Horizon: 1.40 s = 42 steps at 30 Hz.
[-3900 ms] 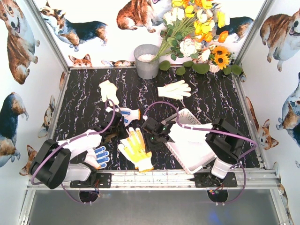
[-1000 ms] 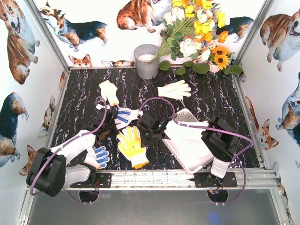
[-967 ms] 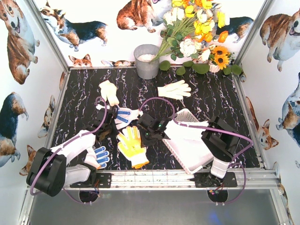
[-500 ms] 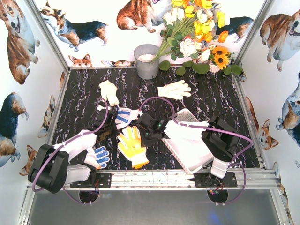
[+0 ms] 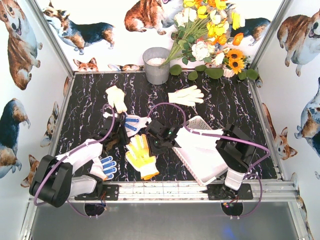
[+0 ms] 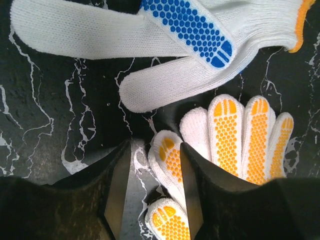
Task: Put the gloves into the storage basket
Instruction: Pair the glove with the glove.
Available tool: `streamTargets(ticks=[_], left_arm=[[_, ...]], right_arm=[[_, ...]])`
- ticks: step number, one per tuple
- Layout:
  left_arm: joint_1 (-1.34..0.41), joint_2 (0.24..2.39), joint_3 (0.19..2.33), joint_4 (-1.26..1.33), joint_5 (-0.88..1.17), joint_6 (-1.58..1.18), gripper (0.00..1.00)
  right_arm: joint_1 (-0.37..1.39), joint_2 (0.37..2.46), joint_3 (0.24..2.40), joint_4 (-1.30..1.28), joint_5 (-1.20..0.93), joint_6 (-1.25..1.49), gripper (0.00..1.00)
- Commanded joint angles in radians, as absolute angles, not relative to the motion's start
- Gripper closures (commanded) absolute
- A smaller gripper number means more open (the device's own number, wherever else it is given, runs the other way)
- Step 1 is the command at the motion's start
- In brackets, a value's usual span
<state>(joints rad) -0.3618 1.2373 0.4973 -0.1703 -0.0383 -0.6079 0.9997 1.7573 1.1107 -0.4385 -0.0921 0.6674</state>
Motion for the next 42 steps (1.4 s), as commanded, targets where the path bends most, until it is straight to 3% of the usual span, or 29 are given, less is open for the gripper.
streamTargets(ticks=[1, 7, 13, 18, 29, 42], left_arm=[[-0.353, 1.181, 0.51, -0.191, -0.058, -0.596, 0.59], [-0.353, 1.121, 0.51, -0.162, 0.003, -0.6, 0.56], [-0.353, 1.193, 0.513, -0.022, 0.173, -0.676, 0.66], [-0.352, 1.26, 0.517, 0.005, 0.17, -0.692, 0.72], [-0.352, 1.351, 0.51, 0.084, 0.174, -0.715, 0.73], [-0.352, 1.392, 0.499, 0.126, 0.164, -0.732, 0.88]], right_arm=[[1.005, 1.685, 1.158, -0.431, -0.072, 0.651, 0.66], [1.004, 1.629, 1.139, -0.435, -0.101, 0.665, 0.61], [1.005, 1.642, 1.101, -0.382, -0.152, 0.708, 0.72], [1.004, 1.675, 1.07, -0.307, -0.167, 0.745, 0.77], [1.005, 1.765, 1.106, -0.336, -0.139, 0.718, 0.8], [1.004, 1.79, 1.111, -0.347, -0.133, 0.714, 0.82]])
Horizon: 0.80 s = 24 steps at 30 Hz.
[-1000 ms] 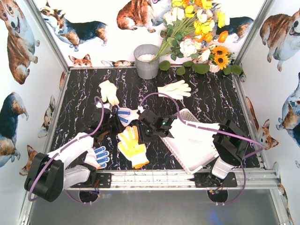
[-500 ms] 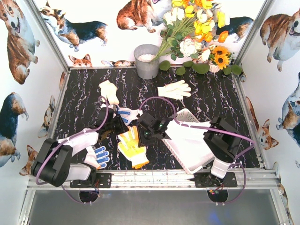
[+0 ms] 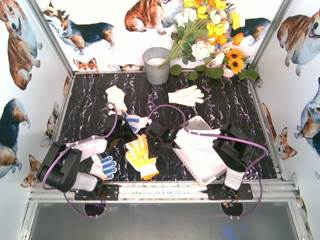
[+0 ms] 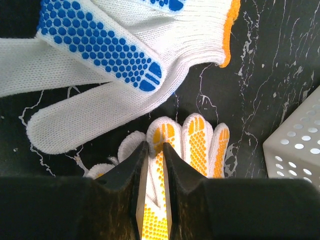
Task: Put the gloves into the storage basket
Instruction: Pair the glove with the glove.
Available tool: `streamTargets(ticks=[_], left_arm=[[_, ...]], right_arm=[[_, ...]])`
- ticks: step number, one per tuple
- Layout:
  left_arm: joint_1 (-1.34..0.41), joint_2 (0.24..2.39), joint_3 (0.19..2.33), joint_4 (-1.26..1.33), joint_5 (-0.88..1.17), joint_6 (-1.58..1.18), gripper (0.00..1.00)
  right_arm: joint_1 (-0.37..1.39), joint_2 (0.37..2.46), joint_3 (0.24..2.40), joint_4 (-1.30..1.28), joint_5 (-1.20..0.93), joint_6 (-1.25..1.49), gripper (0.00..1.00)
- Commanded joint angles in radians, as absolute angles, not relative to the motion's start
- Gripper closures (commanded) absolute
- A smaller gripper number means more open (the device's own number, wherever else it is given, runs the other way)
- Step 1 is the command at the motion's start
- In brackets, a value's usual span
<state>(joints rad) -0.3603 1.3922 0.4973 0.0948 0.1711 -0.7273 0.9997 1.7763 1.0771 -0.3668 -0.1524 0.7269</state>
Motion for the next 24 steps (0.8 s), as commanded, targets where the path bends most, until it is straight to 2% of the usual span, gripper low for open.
streamTargets(ticks=[1, 7, 16, 24], left_arm=[[-0.352, 1.387, 0.497, 0.123, 0.157, -0.731, 0.9], [-0.35, 1.319, 0.486, 0.08, 0.11, -0.721, 1.0], [-0.326, 1.224, 0.438, 0.023, 0.066, -0.713, 1.0], [-0.301, 1.231, 0.412, 0.046, 0.079, -0.705, 1.0]], right_arm=[[1.004, 1.792, 1.111, -0.348, -0.132, 0.715, 0.82], [1.004, 1.8, 1.111, -0.352, -0.132, 0.715, 0.82], [1.003, 1.805, 1.114, -0.359, -0.132, 0.718, 0.82], [1.003, 1.805, 1.115, -0.36, -0.132, 0.718, 0.82]])
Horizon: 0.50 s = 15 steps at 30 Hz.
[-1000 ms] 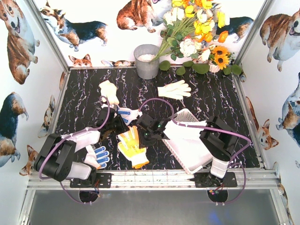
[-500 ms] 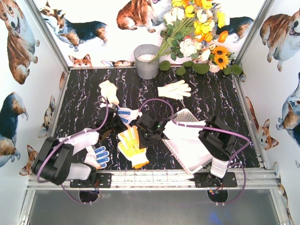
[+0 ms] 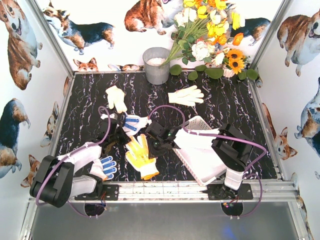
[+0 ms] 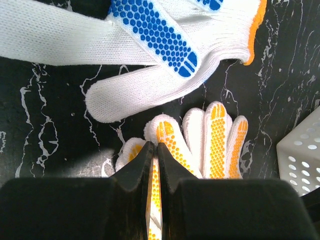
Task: Put the gloves into the storage basket
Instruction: Pair the glove with the glove.
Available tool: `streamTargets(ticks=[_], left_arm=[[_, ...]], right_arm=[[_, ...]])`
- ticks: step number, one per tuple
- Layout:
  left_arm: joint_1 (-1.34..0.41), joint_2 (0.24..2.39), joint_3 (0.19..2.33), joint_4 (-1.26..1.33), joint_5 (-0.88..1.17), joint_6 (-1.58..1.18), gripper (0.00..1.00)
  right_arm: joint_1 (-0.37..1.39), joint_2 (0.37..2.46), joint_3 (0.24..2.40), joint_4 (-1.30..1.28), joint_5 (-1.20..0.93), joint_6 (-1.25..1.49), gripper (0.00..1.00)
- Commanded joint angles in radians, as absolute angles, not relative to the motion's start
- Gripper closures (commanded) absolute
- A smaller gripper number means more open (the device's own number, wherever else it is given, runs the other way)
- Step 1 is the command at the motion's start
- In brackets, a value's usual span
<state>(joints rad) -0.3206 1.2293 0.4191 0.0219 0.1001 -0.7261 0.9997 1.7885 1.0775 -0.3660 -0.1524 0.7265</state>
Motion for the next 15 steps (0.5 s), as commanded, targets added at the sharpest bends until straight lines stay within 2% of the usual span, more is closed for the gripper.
streamTargets(ticks=[1, 5, 9, 13, 15], left_arm=[[-0.299, 1.237, 0.411, 0.052, 0.08, -0.704, 1.0], [-0.295, 1.26, 0.412, 0.085, 0.087, -0.692, 1.0], [-0.291, 1.262, 0.439, 0.05, 0.066, -0.66, 0.85], [-0.291, 1.217, 0.477, -0.003, 0.055, -0.611, 0.63], [-0.292, 1.192, 0.487, 0.002, 0.085, -0.584, 0.58]], right_arm=[[1.003, 1.805, 1.115, -0.36, -0.132, 0.718, 0.82], [1.002, 1.802, 1.114, -0.36, -0.13, 0.719, 0.82], [1.003, 1.79, 1.115, -0.36, -0.13, 0.715, 0.8], [1.004, 1.764, 1.108, -0.349, -0.137, 0.712, 0.76], [1.004, 1.754, 1.106, -0.345, -0.137, 0.713, 0.75]])
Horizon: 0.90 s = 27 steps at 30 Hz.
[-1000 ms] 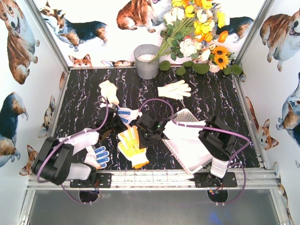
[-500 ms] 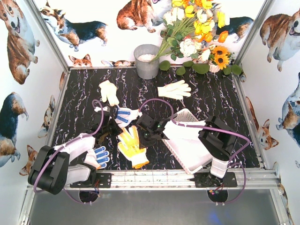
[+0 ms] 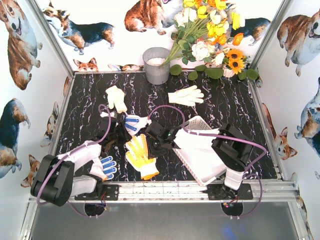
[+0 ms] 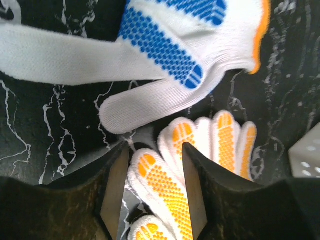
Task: Put the gloves into the storage basket
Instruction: Pair the glove with the glove.
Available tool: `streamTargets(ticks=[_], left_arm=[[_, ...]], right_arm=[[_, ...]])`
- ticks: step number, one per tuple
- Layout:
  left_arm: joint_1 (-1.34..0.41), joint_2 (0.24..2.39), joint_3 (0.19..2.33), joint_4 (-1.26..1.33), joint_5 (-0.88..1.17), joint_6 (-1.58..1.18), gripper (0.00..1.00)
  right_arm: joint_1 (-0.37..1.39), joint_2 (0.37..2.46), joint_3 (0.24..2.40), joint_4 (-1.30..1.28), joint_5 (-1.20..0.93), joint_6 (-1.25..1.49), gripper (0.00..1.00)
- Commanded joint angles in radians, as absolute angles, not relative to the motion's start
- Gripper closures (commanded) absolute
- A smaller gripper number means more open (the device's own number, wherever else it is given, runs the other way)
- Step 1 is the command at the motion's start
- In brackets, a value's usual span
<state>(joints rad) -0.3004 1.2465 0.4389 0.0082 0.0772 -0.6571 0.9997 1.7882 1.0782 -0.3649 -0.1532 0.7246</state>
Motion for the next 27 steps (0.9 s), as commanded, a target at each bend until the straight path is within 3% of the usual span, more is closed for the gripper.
streamTargets(ticks=[1, 4, 9, 27], left_arm=[[-0.292, 1.182, 0.487, 0.015, 0.106, -0.578, 0.57], [-0.293, 1.181, 0.483, 0.079, 0.191, -0.565, 0.59], [-0.307, 1.282, 0.509, 0.159, 0.29, -0.555, 0.74], [-0.333, 1.528, 0.624, 0.203, 0.402, -0.458, 0.8]], right_arm=[[1.004, 1.752, 1.105, -0.342, -0.137, 0.713, 0.75], [1.003, 1.753, 1.106, -0.338, -0.138, 0.715, 0.75], [1.004, 1.764, 1.102, -0.331, -0.146, 0.718, 0.75], [1.003, 1.768, 1.106, -0.339, -0.143, 0.72, 0.75]])
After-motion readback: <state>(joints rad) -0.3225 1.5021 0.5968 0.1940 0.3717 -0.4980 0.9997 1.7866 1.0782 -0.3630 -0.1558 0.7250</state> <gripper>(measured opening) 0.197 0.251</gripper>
